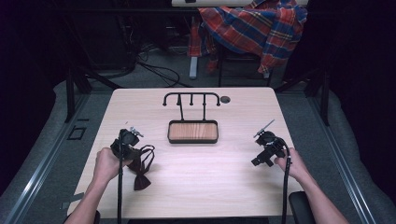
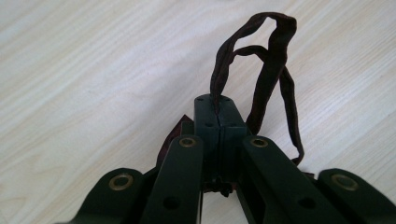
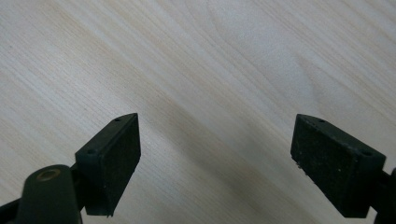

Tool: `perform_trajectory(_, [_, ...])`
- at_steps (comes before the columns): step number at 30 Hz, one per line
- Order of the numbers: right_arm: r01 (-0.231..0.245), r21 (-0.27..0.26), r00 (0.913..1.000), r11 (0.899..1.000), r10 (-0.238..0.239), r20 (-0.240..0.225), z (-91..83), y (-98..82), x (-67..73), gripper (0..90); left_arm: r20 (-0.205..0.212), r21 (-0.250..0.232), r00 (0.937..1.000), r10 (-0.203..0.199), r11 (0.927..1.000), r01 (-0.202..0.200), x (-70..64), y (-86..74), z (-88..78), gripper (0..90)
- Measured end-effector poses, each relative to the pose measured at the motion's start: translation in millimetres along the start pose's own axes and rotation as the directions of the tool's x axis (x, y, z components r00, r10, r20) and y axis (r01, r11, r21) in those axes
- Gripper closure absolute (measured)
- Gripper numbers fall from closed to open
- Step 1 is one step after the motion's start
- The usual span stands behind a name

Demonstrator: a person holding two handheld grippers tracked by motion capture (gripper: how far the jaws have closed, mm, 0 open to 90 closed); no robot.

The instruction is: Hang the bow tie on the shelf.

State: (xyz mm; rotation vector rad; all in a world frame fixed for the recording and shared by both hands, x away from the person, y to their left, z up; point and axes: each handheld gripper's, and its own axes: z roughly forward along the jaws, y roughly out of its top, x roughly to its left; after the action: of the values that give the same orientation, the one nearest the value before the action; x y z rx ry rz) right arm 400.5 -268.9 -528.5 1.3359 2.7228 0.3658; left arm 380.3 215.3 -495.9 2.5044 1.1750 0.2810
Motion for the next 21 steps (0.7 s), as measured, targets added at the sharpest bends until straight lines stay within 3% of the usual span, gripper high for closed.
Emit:
perform_trajectory(4, [-0.019,-0.018,0.9998,1.0,0.019,0.002,1.7,-0.6,1.1,15.8,-0.011,-0.034,0.9999,-0.001,0.9994,0.0,-0.8,0.7,-8.3,89.6])
perform_trajectory(7, [0.004,0.007,0.9998,1.0,-0.004,0.018,-1.0,0.6,0.2,15.8,-0.006,-0.049,1.0,-0.004,0.9988,0.004,-1.3,0.8,-11.7,89.5])
perform_trajectory(9, [-0.019,-0.035,0.9997,0.999,0.02,0.014,0.6,-0.9,2.1,15.5,-0.009,-0.051,1.0,-0.002,0.9987,0.001,-1.8,1.6,-12.8,89.5])
perform_trajectory(11, [-0.004,-0.011,0.9998,1.0,0.004,0.02,-0.6,0.2,0.1,16.1,-0.012,-0.06,0.9999,-0.002,0.9982,0.002,-1.4,2.2,-15.2,89.5])
perform_trajectory(13, [-0.021,-0.033,0.9995,0.999,0.021,0.022,0.5,-0.6,2.0,16.0,-0.02,-0.073,0.9998,-0.009,0.9973,0.007,-0.9,2.5,-17.7,89.5])
perform_trajectory(15, [-0.009,-0.02,0.9997,1.0,0.009,0.022,-1.0,-0.2,1.6,15.8,-0.02,-0.074,0.9998,-0.007,0.9972,0.005,-0.2,2.9,-19.2,89.5])
perform_trajectory(16, [-0.019,-0.04,0.9995,0.999,0.02,0.024,-0.6,-1.1,2.4,15.7,-0.038,-0.096,0.9992,-0.012,0.9954,0.008,0.0,3.7,-22.3,89.6])
perform_trajectory(19, [0.015,0.003,0.9994,1.0,-0.015,0.03,-3.6,0.6,-0.8,15.8,-0.058,-0.126,0.9983,-0.01,0.992,0.003,1.0,6.7,-27.7,89.5])
perform_trajectory(21, [-0.003,-0.022,0.9997,1.0,0.004,0.026,-1.5,-0.3,-0.1,15.8,-0.065,-0.138,0.9979,-0.009,0.9904,0.0,2.1,9.7,-29.6,89.5])
